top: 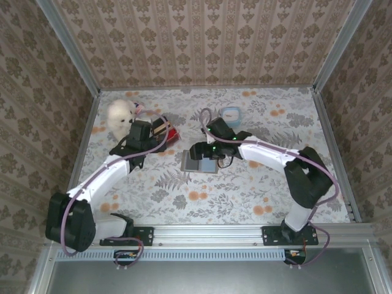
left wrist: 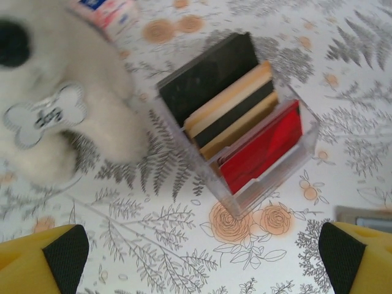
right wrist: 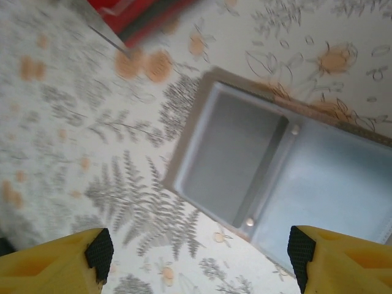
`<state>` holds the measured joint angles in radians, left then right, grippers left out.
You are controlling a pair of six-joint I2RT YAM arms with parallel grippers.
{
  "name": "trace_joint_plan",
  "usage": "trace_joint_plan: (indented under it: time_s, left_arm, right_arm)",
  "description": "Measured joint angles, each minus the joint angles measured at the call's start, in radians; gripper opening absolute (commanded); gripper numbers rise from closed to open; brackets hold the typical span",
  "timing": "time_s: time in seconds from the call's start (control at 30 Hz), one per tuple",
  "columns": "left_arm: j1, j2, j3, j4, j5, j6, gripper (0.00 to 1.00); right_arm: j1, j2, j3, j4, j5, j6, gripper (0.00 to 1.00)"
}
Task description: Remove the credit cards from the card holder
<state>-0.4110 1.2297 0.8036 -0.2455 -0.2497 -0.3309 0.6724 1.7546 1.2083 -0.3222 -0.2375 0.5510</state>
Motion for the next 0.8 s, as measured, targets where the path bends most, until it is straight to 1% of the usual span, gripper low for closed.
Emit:
trace_joint_plan:
  time_s: [0.17,0.3,0.37,0.6,0.8]
  left_arm:
    - [0.006,-0.059,-0.054,0.006,-0.021,-0.146,1.00]
    - [0.027,-0.081,-0.075,0.007,-0.008,-0.215,1.00]
    - [0.041,-0.093,-0.087,0.010,0.012,-0.236,1.00]
    - [0.079,-0.116,-0.117,0.024,0.146,-0.279,1.00]
    - [0.079,-0.116,-0.120,0.039,0.285,-0.279,1.00]
  right_arm:
    - [0.062,0.118,0.114,-0.127,0.139,-0.029,0.84]
    - [0.091,0.180,0.181,-0.217,0.222,-0.053,0.87]
    - [0.094,0.201,0.202,-0.244,0.245,-0.060,0.88]
    - [0.093,0.277,0.252,-0.322,0.285,-0.082,0.88]
    - [0.091,0.293,0.260,-0.340,0.300,-0.085,0.84]
